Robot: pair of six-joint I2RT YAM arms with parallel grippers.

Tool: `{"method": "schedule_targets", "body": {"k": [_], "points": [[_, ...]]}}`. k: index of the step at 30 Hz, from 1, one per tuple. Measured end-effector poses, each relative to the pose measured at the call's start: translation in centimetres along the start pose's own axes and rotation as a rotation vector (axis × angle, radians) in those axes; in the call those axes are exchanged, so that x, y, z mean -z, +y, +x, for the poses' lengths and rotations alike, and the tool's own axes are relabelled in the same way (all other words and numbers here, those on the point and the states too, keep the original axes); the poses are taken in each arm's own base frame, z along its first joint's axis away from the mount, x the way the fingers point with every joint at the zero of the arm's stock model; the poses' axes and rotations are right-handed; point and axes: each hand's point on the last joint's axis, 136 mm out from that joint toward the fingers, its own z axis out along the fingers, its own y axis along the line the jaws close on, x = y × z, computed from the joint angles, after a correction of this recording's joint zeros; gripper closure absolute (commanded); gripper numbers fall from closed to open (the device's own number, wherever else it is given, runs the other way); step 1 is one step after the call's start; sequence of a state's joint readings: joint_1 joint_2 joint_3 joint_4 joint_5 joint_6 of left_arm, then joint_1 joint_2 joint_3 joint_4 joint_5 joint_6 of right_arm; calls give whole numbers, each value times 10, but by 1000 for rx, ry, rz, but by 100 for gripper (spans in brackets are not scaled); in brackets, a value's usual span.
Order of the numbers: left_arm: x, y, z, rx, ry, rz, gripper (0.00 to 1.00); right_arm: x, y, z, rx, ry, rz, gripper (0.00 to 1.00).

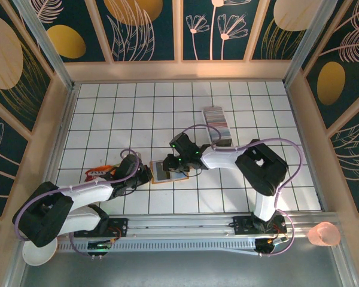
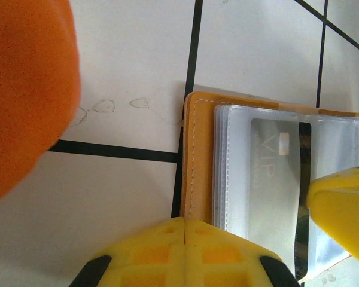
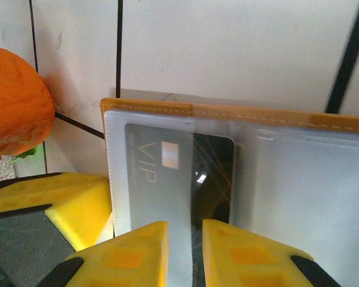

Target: Put the credit cards into the card holder

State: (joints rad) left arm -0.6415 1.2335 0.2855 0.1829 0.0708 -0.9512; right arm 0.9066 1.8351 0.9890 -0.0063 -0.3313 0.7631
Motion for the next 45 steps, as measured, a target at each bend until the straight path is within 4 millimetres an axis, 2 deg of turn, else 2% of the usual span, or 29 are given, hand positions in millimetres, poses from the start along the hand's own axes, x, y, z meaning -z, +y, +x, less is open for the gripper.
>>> {"method": "schedule_targets", "body": {"k": [9, 17, 24, 31, 45], "points": [[0, 0, 0, 0, 0, 0, 97, -6, 6, 2, 21, 7, 14, 73], [0, 0, 0, 0, 0, 1, 97, 4, 9, 0, 35, -35, 31, 72], [1, 0, 1, 0, 2, 3, 97, 7, 1, -1, 29, -48, 72, 72], [1, 0, 1, 0, 2, 3, 97, -3, -7, 5, 26, -22, 96, 72], [1, 1, 1, -3, 2, 2, 97, -8, 2, 4, 36, -15, 87, 72]]}}
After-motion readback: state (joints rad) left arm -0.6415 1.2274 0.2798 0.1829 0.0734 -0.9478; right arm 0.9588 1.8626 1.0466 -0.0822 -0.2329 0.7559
